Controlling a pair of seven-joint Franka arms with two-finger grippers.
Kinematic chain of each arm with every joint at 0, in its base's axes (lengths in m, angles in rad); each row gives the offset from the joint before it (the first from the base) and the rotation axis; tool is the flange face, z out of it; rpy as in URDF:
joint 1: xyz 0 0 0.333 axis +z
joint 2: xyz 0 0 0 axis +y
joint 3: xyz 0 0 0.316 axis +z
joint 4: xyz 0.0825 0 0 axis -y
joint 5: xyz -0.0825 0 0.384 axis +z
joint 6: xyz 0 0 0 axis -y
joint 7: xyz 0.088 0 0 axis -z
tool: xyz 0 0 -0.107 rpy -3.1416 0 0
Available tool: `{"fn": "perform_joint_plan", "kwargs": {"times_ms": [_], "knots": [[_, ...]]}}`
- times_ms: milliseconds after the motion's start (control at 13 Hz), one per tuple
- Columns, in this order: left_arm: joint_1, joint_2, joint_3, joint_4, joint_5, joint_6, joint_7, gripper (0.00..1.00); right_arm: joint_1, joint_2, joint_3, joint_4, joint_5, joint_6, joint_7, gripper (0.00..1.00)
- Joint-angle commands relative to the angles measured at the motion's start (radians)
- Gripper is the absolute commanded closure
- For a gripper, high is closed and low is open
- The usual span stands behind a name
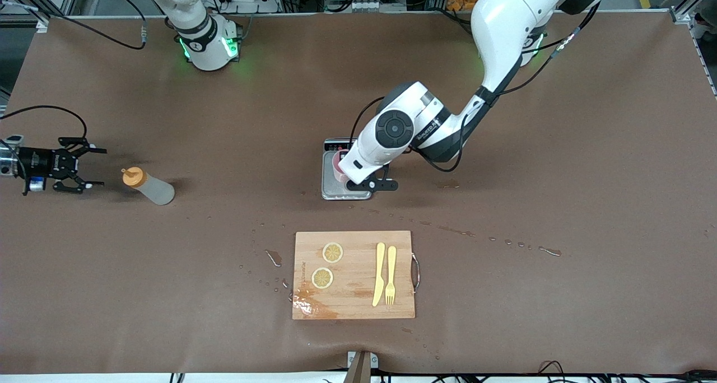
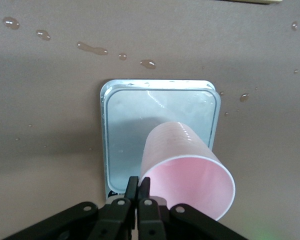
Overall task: Add sauce to pink cup with both arms
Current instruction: 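Carry the pink cup onto the scale while the right gripper reaches the bottle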
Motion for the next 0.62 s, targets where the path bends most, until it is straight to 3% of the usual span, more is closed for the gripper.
{"fn": "perform_joint_plan", "kwargs": {"times_ms": [0, 77, 231, 538], "knots": [[-0.009, -0.003, 0.011, 0.011, 0.018, -0.021, -0.006, 0.66, -0.015, 0.053, 0.018, 0.024, 0.044, 0.039, -0.026, 0.00], [-0.006, -0.001, 0.011, 0.011, 0.021, -0.021, 0.006, 0.01, -0.009, 0.067, 0.018, 0.024, 0.053, 0.050, -0.031, 0.00], [-0.001, -0.006, 0.011, 0.011, 0.026, -0.021, 0.020, 0.00, -0.004, 0.093, 0.018, 0.021, 0.099, 0.056, -0.086, 0.00], [0.004, -0.018, 0.011, 0.014, 0.026, -0.021, 0.020, 0.00, 0.023, 0.126, 0.019, 0.019, 0.109, 0.090, -0.093, 0.00]]}}
